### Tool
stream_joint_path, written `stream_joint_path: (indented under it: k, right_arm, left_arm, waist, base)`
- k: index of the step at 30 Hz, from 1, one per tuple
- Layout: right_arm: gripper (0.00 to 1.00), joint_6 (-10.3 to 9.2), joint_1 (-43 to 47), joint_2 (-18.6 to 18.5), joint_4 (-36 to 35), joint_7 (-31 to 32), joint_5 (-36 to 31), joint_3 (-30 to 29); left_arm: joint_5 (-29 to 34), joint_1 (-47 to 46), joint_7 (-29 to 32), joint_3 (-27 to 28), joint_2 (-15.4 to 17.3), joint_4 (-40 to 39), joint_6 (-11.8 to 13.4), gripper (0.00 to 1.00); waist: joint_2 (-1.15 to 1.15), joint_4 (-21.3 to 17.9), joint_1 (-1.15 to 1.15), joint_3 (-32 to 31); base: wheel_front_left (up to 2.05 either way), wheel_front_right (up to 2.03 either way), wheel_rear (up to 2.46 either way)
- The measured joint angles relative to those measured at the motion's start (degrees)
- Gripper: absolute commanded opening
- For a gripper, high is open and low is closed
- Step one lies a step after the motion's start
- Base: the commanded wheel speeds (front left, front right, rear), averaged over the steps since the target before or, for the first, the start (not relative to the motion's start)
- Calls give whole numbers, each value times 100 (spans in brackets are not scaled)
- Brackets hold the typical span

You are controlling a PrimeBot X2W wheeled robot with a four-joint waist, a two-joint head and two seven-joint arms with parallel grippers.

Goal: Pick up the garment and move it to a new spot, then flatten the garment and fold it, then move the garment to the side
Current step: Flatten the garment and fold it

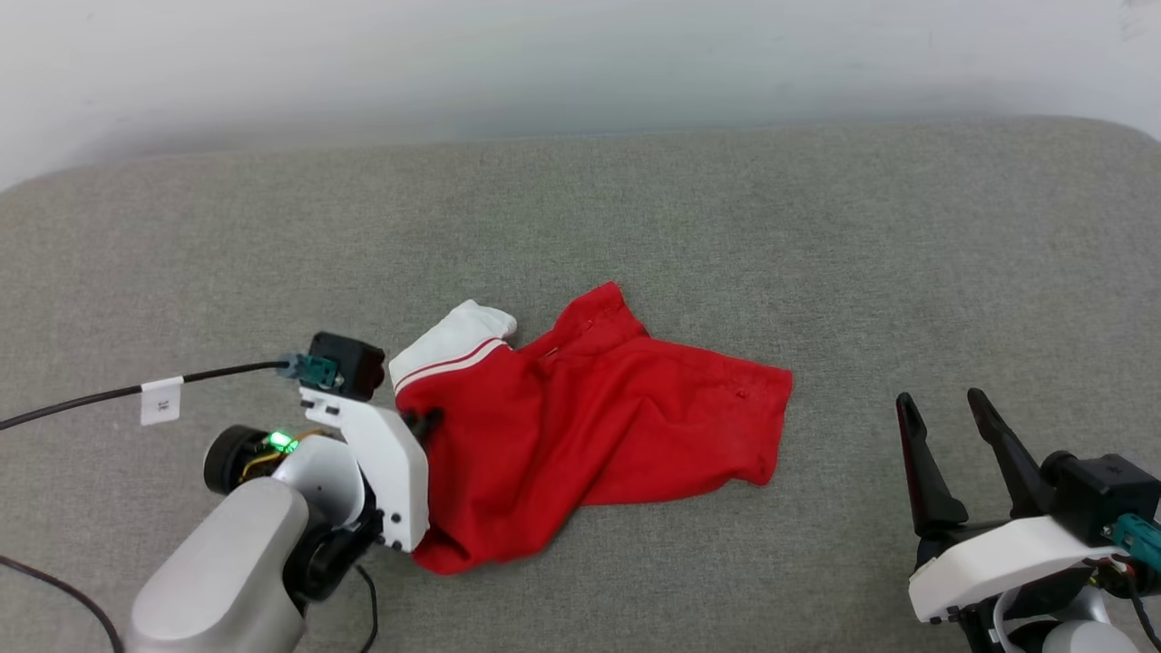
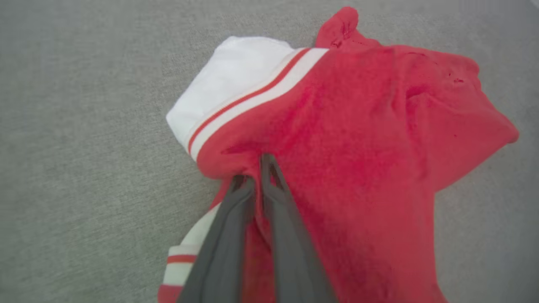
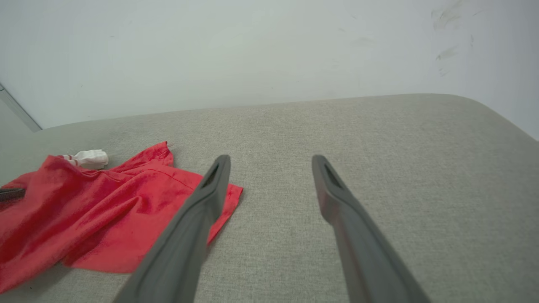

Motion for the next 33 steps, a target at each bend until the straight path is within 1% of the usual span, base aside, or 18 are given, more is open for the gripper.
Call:
stream_joint_path:
  k: [5, 8, 10, 13, 17, 20, 24, 25, 26, 27, 31, 33]
  right_arm:
    - [100, -1, 1, 0, 67, -20, -2, -43]
    - [100, -1, 2, 0, 80, -9, -3, -87]
    - [100, -1, 2, 0, 80, 13, -12, -116]
    - [100, 0, 2, 0, 66, 37, -34, -125]
    - [100, 0, 0, 0, 23, 76, -46, -78]
    - [100, 0, -1, 0, 8, 80, -46, -34]
    - [100, 0, 1, 0, 4, 80, -32, -43]
    - [100, 0, 2, 0, 5, 80, 1, -52]
    - [100, -1, 2, 0, 7, 80, 1, -62]
    - [100, -1, 2, 0, 14, 80, 0, -63]
    - [100, -1, 29, 0, 32, 81, -4, -86]
    - [100, -1, 63, 0, 37, 89, -25, -99]
  left_arm:
    - [365, -166, -436, -70, -107, -193, 166, 0]
    - [675, -292, -722, -234, -281, -458, 270, 0]
    - [834, -328, -851, -403, -488, -628, 292, 0]
    - [1029, -312, -891, -840, -829, -765, 188, 0]
    - [1141, -93, -805, -1445, -1235, -619, -57, 0]
    - [1190, 79, -791, -1783, -1435, -390, -169, 0]
    - [1150, 310, -740, -2068, -1594, -73, -265, 0]
    - [1134, 359, -731, -2123, -1601, 9, -275, 20]
    - [1136, 389, -751, -2145, -1599, 81, -300, 74]
    - [1151, 399, -822, -2153, -1600, 130, -297, 100]
    - [1289, 399, -1319, -2056, -1617, 116, -126, 100]
    - [1360, 399, -1623, -1953, -1593, 0, 2, 100]
  waist:
    - [0, 7, 0, -122]
    - [0, 29, 0, -204]
    - [0, 53, 0, -250]
    - [0, 77, 0, -283]
    - [0, 59, 0, -265]
    - [0, 5, 0, -243]
    - [0, -49, 0, -228]
    - [0, -56, 0, -230]
    - [0, -56, 0, -232]
    - [0, -55, 0, -243]
    - [0, -19, 0, -368]
    - [0, 13, 0, -456]
  base:
    - [0, 0, 0]
    - [0, 0, 0]
    - [0, 0, 0]
    - [0, 0, 0]
    - [0, 0, 0]
    - [0, 0, 0]
    - [0, 0, 0]
    - [0, 0, 0]
    - [0, 0, 0]
    - [0, 0, 0]
    - [0, 0, 0]
    - [0, 0, 0]
